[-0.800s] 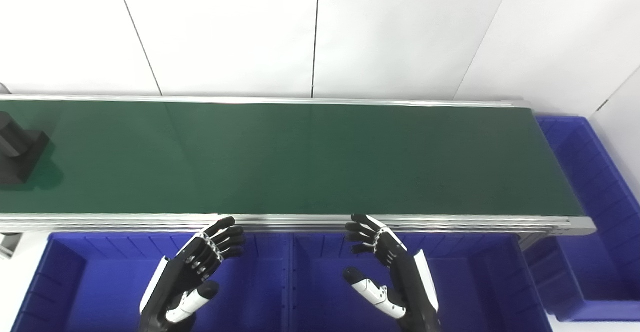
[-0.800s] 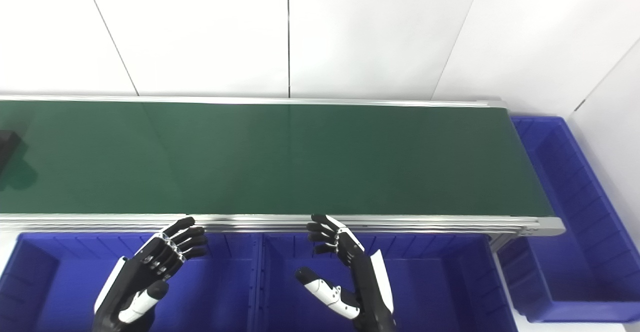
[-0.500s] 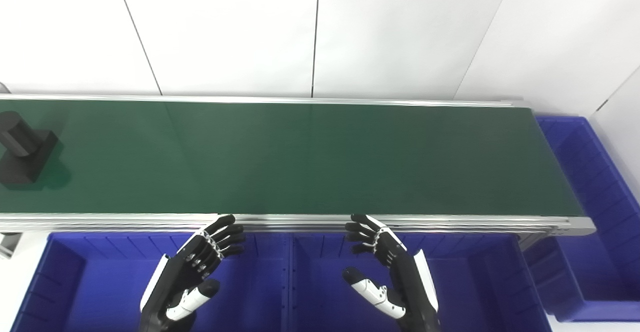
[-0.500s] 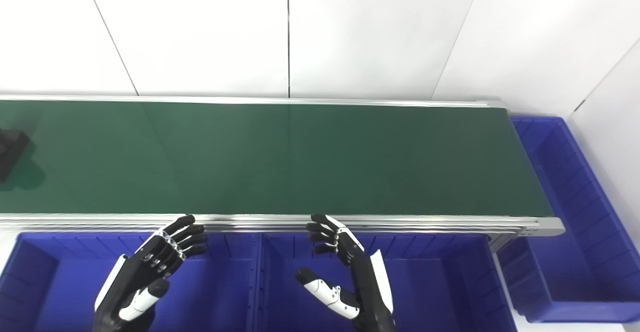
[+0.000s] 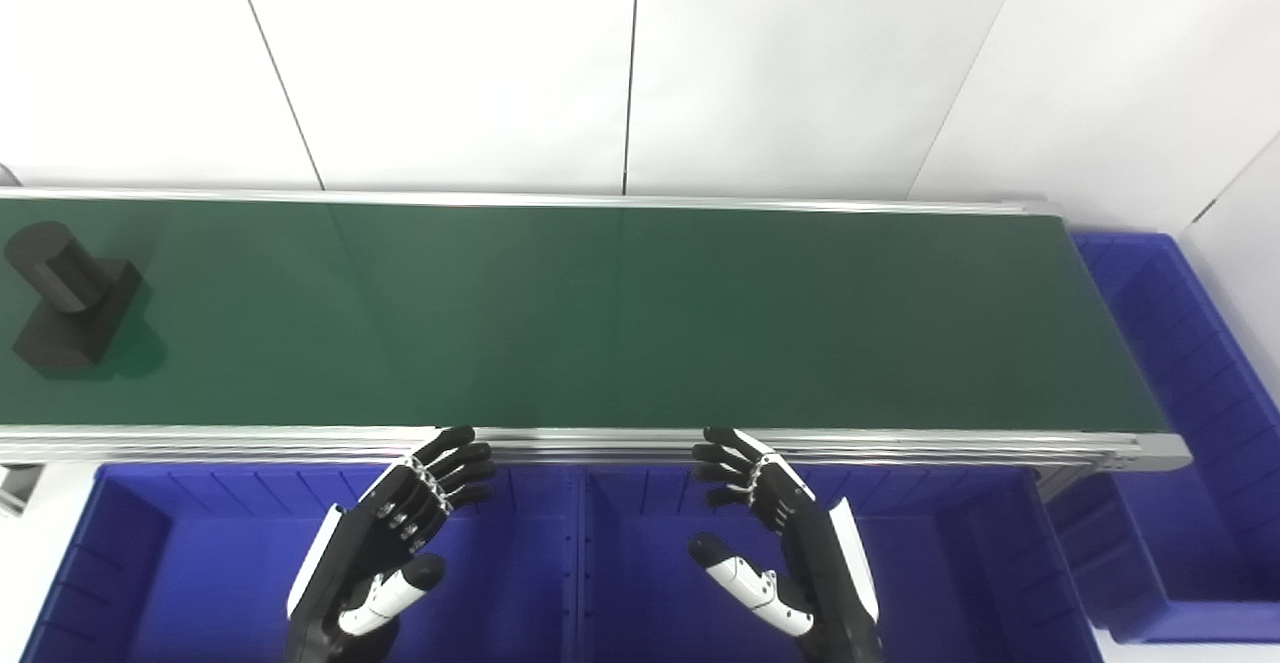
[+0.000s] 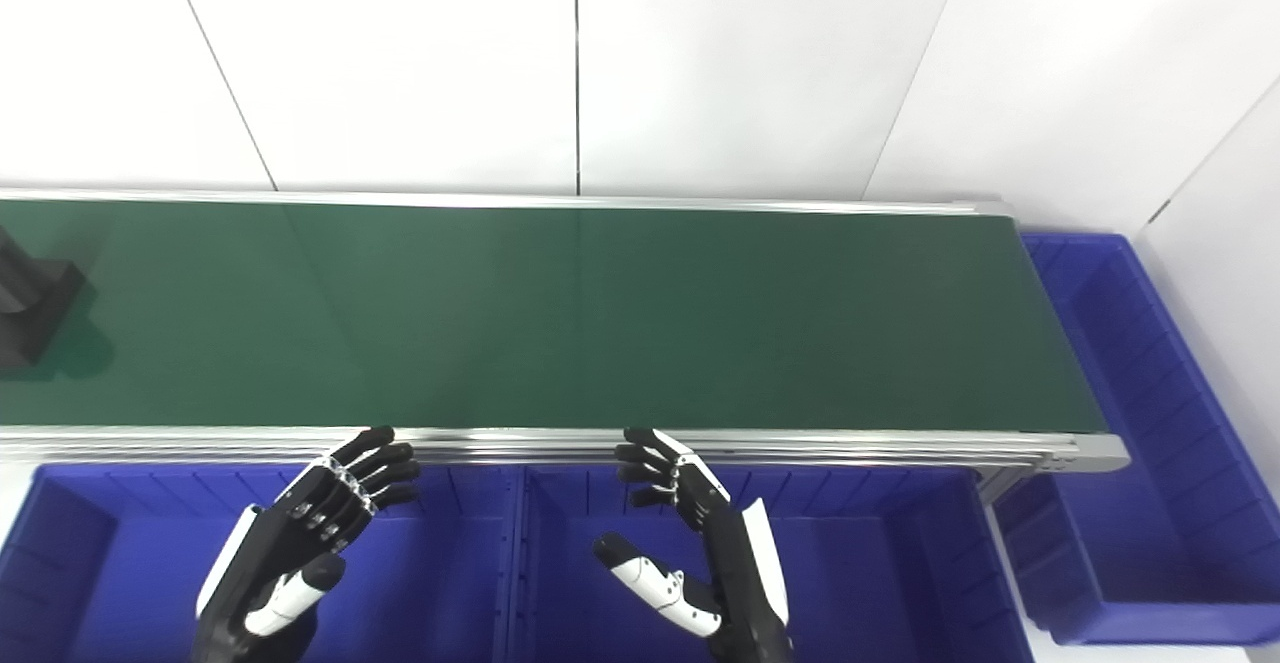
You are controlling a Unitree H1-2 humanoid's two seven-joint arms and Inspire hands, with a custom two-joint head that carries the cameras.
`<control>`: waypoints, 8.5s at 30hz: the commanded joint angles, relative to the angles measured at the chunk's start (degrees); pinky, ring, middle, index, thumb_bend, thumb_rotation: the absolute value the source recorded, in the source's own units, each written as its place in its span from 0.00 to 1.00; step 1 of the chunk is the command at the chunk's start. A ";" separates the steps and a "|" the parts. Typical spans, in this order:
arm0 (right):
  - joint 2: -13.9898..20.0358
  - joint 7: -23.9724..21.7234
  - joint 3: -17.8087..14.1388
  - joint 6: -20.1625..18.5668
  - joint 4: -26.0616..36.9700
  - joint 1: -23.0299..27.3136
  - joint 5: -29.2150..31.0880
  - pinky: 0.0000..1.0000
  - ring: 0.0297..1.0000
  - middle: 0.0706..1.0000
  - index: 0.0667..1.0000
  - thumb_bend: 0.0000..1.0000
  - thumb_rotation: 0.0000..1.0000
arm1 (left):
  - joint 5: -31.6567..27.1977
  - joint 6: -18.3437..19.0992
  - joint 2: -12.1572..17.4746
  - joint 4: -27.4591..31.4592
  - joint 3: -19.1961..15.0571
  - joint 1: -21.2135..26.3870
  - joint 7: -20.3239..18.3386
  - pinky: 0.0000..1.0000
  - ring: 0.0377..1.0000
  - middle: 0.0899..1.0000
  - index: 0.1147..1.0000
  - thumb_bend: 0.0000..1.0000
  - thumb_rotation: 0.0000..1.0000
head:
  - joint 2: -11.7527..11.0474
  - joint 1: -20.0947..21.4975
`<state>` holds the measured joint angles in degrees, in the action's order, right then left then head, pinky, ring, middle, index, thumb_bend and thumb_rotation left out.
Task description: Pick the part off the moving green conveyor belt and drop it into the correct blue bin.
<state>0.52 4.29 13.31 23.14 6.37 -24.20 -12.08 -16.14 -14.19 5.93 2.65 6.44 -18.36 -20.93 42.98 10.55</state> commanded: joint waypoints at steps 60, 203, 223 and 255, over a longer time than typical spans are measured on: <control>6.89 3.28 0.86 3.78 -5.20 4.05 5.88 0.59 0.69 0.73 0.80 0.55 0.64 | 5.15 -7.33 -2.49 -9.69 2.93 4.45 -0.40 0.74 0.74 0.74 0.77 1.00 0.41 | -16.67 -20.14; -4.72 -1.23 6.48 -15.01 -46.66 60.47 -13.81 0.80 0.85 0.83 0.86 0.82 0.50 | 6.13 -10.49 -5.29 -18.11 4.84 9.47 -1.89 0.77 0.76 0.76 0.78 1.00 0.31 | -17.34 -17.54; -5.46 0.56 7.42 -14.15 -49.59 61.62 -14.28 0.80 0.84 0.82 0.84 0.83 0.43 | 6.32 -10.27 -5.43 -17.47 5.21 9.13 -1.69 0.76 0.76 0.75 0.77 1.00 0.30 | -16.82 -17.68; -6.56 13.91 6.02 -11.76 -47.24 59.38 -16.80 0.41 0.41 0.45 0.49 0.52 0.00 | 4.62 -9.67 -4.50 -15.68 4.72 8.12 -2.19 0.76 0.76 0.75 0.77 1.00 0.30 | -15.51 -16.12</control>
<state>-5.31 16.82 19.62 9.55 -43.25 33.53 -28.83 -10.74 -23.02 1.33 -14.79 11.09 -10.42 -22.54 27.42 -5.54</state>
